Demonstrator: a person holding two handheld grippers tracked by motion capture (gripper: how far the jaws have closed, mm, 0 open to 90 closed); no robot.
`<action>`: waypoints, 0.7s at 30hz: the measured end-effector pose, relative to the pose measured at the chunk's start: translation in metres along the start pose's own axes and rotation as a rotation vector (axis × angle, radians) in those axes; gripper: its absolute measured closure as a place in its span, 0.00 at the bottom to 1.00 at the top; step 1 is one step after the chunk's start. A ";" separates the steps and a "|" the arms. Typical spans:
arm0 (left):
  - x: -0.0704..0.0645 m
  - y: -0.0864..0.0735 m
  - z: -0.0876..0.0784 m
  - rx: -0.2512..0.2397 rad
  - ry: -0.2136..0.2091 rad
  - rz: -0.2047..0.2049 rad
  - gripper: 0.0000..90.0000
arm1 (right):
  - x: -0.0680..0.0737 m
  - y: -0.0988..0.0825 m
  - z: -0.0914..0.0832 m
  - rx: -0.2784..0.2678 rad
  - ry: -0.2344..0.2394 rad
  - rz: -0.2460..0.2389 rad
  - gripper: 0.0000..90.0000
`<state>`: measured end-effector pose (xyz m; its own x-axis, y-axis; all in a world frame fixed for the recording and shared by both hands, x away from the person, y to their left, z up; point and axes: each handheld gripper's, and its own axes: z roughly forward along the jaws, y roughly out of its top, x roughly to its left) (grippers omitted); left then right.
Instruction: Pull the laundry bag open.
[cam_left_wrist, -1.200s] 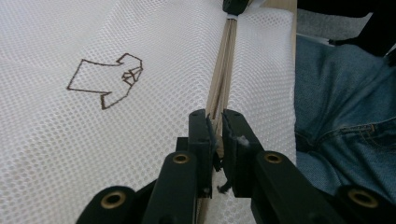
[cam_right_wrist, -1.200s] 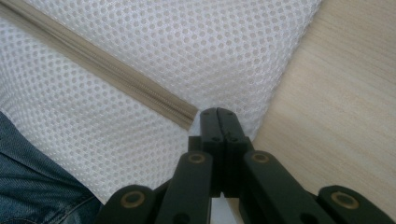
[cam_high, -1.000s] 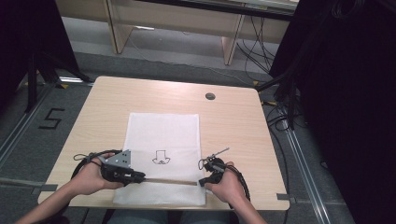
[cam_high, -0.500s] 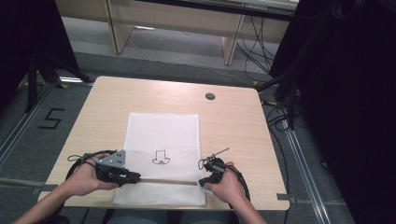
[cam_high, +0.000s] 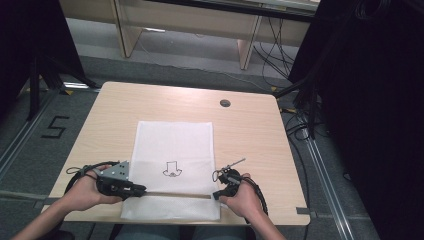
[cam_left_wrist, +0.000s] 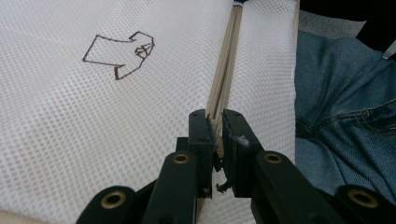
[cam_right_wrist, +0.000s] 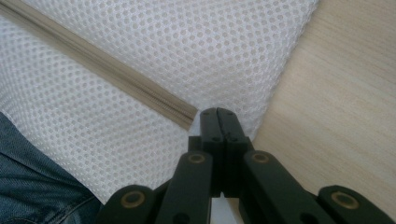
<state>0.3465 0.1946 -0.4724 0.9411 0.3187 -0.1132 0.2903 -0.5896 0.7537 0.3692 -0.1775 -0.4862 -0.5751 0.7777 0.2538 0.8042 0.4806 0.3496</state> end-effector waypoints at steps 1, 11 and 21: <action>0.000 -0.001 -0.001 -0.004 -0.001 -0.003 0.91 | 0.000 0.000 -0.001 0.014 0.004 0.000 1.00; -0.001 0.000 -0.002 -0.010 -0.009 -0.003 0.91 | 0.000 0.000 -0.001 0.006 -0.001 -0.001 1.00; 0.002 -0.009 -0.010 -0.014 0.007 -0.028 0.91 | -0.001 0.001 -0.001 0.029 -0.020 0.000 1.00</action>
<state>0.3438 0.2083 -0.4731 0.9314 0.3402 -0.1295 0.3137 -0.5697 0.7596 0.3700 -0.1779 -0.4856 -0.5721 0.7857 0.2353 0.8085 0.4920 0.3229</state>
